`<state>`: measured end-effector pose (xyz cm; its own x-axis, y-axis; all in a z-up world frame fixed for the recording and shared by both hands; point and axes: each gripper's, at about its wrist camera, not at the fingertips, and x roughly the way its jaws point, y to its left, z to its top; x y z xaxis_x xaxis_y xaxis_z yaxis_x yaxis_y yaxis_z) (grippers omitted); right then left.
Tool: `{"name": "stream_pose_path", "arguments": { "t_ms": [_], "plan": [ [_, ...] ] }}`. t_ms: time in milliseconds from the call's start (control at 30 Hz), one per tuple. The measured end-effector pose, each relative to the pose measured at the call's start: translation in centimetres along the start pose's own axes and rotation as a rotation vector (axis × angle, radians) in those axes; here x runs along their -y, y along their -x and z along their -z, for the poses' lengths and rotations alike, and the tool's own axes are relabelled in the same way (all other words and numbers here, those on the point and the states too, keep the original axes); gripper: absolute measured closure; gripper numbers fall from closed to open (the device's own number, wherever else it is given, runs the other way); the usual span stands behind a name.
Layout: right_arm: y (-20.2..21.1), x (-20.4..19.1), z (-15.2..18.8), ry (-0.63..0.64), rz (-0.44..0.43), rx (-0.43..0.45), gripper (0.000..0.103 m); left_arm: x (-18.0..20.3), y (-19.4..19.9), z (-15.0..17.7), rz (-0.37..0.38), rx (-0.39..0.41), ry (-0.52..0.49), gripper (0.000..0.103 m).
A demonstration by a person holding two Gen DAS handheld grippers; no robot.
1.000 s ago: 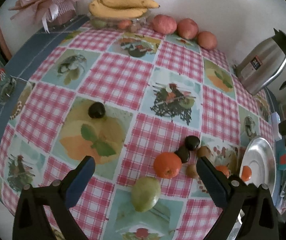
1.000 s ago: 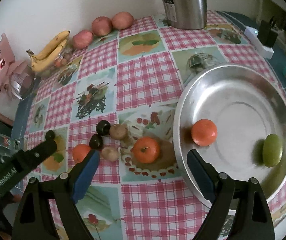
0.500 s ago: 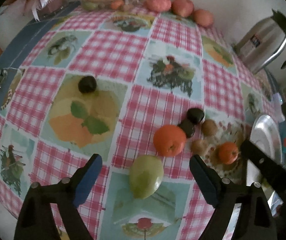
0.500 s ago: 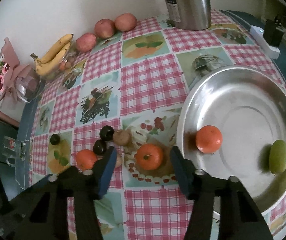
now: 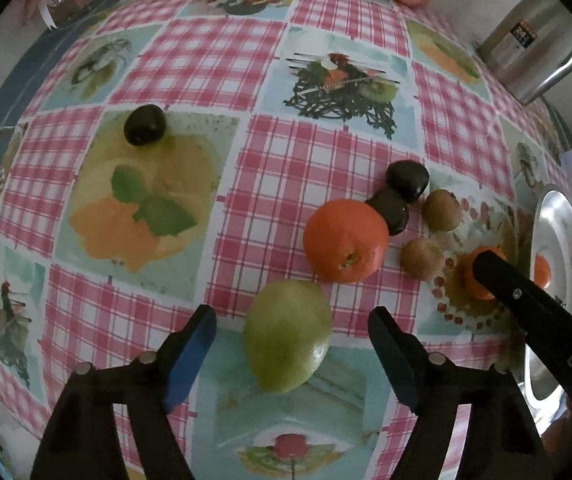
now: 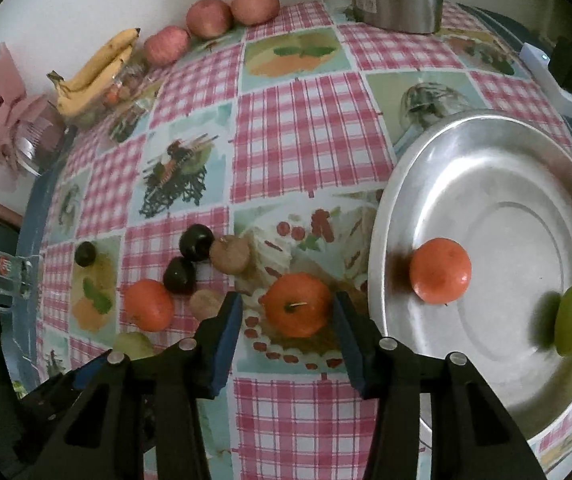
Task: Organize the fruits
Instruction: 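Grasp a green pear with the left gripper while the right grasps a stemmed orange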
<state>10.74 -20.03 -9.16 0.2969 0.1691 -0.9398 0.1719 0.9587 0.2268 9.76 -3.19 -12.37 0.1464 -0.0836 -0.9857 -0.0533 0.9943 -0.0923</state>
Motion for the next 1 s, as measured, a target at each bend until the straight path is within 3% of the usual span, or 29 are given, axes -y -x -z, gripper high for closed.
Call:
{"name": "stream_pose_path", "arguments": {
  "t_ms": [133, 300, 367, 767, 1000],
  "plan": [
    [-0.2, -0.2, -0.1, 0.016, 0.023, 0.001, 0.058, 0.3, 0.0, -0.2, -0.011, 0.005, -0.006, 0.031],
    [-0.6, -0.9, -0.1, 0.048, 0.059, 0.0, 0.058, 0.4, 0.2, -0.6, -0.031, 0.017, -0.006, 0.056],
    [-0.9, -1.1, -0.1, 0.059, 0.077, -0.005, 0.06, 0.4, 0.2, -0.6, -0.025, 0.018, -0.005, 0.06],
    [-1.5, -0.9, 0.0, 0.059, 0.083, -0.029, 0.065, 0.1, 0.8, -0.5, 0.01, 0.021, 0.026, 0.06],
    [0.6, -0.8, -0.2, 0.031, 0.016, 0.02, 0.065, -0.7, 3.1, -0.9, 0.047, 0.081, 0.052, 0.06]
  ]
}}
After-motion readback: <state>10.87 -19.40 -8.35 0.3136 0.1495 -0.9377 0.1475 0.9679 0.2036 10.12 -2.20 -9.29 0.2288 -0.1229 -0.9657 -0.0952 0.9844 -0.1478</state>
